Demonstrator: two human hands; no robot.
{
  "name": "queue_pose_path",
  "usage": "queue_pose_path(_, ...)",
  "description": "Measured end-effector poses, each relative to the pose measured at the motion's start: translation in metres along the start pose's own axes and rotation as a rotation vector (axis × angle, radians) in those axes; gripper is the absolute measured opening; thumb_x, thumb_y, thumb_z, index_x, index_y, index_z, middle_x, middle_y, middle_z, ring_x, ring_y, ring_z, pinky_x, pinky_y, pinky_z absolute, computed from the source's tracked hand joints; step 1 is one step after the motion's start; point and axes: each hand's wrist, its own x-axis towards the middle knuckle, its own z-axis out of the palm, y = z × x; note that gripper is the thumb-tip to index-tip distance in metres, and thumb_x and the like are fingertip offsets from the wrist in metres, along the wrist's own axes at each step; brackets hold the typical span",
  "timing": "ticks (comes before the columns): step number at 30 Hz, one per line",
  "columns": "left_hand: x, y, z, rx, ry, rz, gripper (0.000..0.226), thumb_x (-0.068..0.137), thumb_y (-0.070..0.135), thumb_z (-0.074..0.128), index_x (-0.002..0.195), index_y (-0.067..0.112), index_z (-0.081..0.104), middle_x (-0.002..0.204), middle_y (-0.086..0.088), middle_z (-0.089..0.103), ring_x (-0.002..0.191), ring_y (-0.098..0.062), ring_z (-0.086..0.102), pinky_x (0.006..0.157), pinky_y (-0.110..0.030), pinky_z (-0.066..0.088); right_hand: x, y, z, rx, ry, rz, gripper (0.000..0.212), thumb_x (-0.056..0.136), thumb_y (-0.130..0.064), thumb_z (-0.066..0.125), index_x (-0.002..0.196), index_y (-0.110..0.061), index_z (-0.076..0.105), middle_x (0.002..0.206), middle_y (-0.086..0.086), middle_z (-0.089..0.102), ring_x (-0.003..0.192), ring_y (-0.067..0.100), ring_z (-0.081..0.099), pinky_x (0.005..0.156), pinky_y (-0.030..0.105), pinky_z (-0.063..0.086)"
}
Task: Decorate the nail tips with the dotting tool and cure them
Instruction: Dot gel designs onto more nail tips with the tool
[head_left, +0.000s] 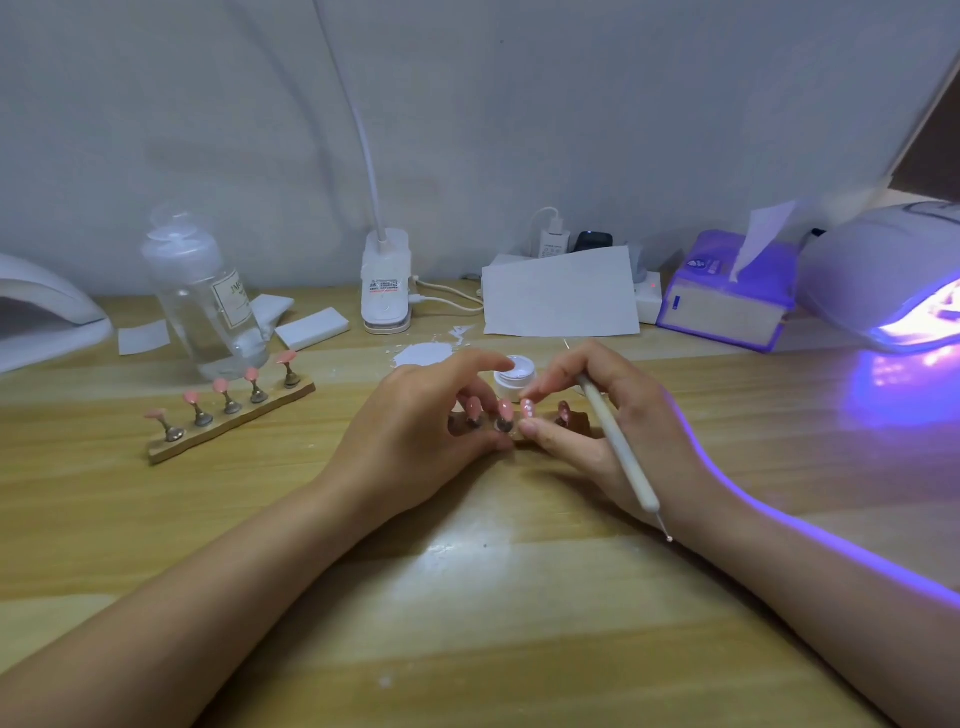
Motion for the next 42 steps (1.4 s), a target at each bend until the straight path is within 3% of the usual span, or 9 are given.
queue_pose_path(7, -0.002, 0.001, 0.001, -0.009, 0.004, 0.002, 0.048, 0.067, 0.018, 0.079, 0.110, 0.020, 0.059, 0.074, 0.016, 0.062, 0.066, 0.004, 0.047, 0.063, -0.004, 0.033, 0.000, 0.002, 0.001, -0.018, -0.009, 0.020, 0.027, 0.070, -0.011, 0.077, 0.079, -0.027, 0.057, 0.086, -0.010, 0.060, 0.076, 0.001, 0.059, 0.066, 0.008, 0.042)
queue_pose_path(11, -0.002, 0.000, 0.001, -0.024, 0.005, 0.003, 0.048, 0.067, 0.020, 0.080, 0.109, 0.020, 0.058, 0.076, 0.012, 0.064, 0.066, 0.003, 0.047, 0.062, -0.004, 0.033, 0.001, 0.005, 0.001, -0.054, 0.008, 0.014, 0.028, 0.070, -0.015, 0.078, 0.079, -0.029, 0.056, 0.084, -0.012, 0.061, 0.076, 0.007, 0.057, 0.067, 0.007, 0.040)
queue_pose_path(19, -0.001, -0.003, -0.001, -0.075, -0.012, -0.030, 0.047, 0.067, 0.022, 0.080, 0.109, 0.024, 0.060, 0.074, 0.018, 0.059, 0.073, 0.002, 0.050, 0.068, -0.014, 0.040, 0.001, 0.006, 0.001, -0.043, 0.051, 0.016, 0.034, 0.069, -0.021, 0.078, 0.081, -0.037, 0.050, 0.089, -0.013, 0.064, 0.082, 0.000, 0.057, 0.069, 0.004, 0.041)
queue_pose_path(24, 0.000, -0.002, -0.003, -0.138, -0.043, -0.075, 0.044, 0.067, 0.027, 0.079, 0.106, 0.028, 0.059, 0.076, 0.015, 0.061, 0.069, 0.001, 0.051, 0.065, -0.010, 0.039, 0.002, 0.005, -0.002, 0.103, 0.152, 0.069, 0.020, 0.082, -0.017, 0.066, 0.085, -0.029, 0.050, 0.086, -0.007, 0.066, 0.082, -0.004, 0.059, 0.067, 0.007, 0.045)
queue_pose_path(27, 0.001, 0.001, -0.002, -0.205, 0.001, -0.118, 0.034, 0.069, 0.030, 0.077, 0.100, 0.027, 0.063, 0.076, 0.018, 0.063, 0.071, 0.001, 0.053, 0.064, -0.006, 0.036, 0.004, 0.008, -0.004, 0.200, 0.203, 0.149, 0.010, 0.086, -0.019, 0.060, 0.086, -0.025, 0.052, 0.086, 0.006, 0.067, 0.083, 0.007, 0.062, 0.066, 0.014, 0.048)
queue_pose_path(29, 0.002, 0.004, -0.002, -0.144, 0.000, -0.116, 0.021, 0.072, 0.031, 0.074, 0.090, 0.027, 0.066, 0.075, 0.018, 0.063, 0.073, 0.001, 0.053, 0.063, -0.009, 0.037, 0.005, 0.010, -0.005, 0.234, 0.222, 0.174, 0.007, 0.087, -0.019, 0.058, 0.085, -0.024, 0.053, 0.084, 0.006, 0.068, 0.084, 0.012, 0.062, 0.073, 0.019, 0.047)
queue_pose_path(33, 0.002, 0.007, 0.000, -0.046, 0.010, -0.114, 0.004, 0.076, 0.023, 0.070, 0.080, 0.024, 0.069, 0.078, 0.008, 0.064, 0.074, -0.006, 0.052, 0.071, -0.024, 0.041, 0.006, 0.010, -0.005, 0.269, 0.217, 0.178, 0.009, 0.088, -0.016, 0.057, 0.083, -0.023, 0.054, 0.081, -0.003, 0.069, 0.074, 0.000, 0.062, 0.067, 0.010, 0.046)
queue_pose_path(39, 0.000, 0.014, 0.002, 0.000, 0.046, -0.001, 0.015, 0.076, 0.006, 0.068, 0.070, 0.019, 0.064, 0.076, 0.017, 0.062, 0.071, -0.006, 0.047, 0.082, -0.022, 0.033, 0.006, 0.011, -0.004, 0.283, 0.216, 0.177, 0.012, 0.089, -0.013, 0.055, 0.081, -0.021, 0.054, 0.075, 0.001, 0.069, 0.067, -0.005, 0.061, 0.059, 0.006, 0.043)
queue_pose_path(42, -0.003, 0.016, 0.000, 0.020, 0.084, 0.033, 0.013, 0.075, 0.005, 0.069, 0.069, 0.016, 0.065, 0.082, 0.009, 0.066, 0.073, -0.012, 0.054, 0.081, -0.032, 0.039, 0.007, 0.013, -0.005, 0.293, 0.241, 0.200, 0.014, 0.091, -0.018, 0.052, 0.080, -0.025, 0.054, 0.073, -0.009, 0.070, 0.068, -0.003, 0.061, 0.059, 0.007, 0.045)
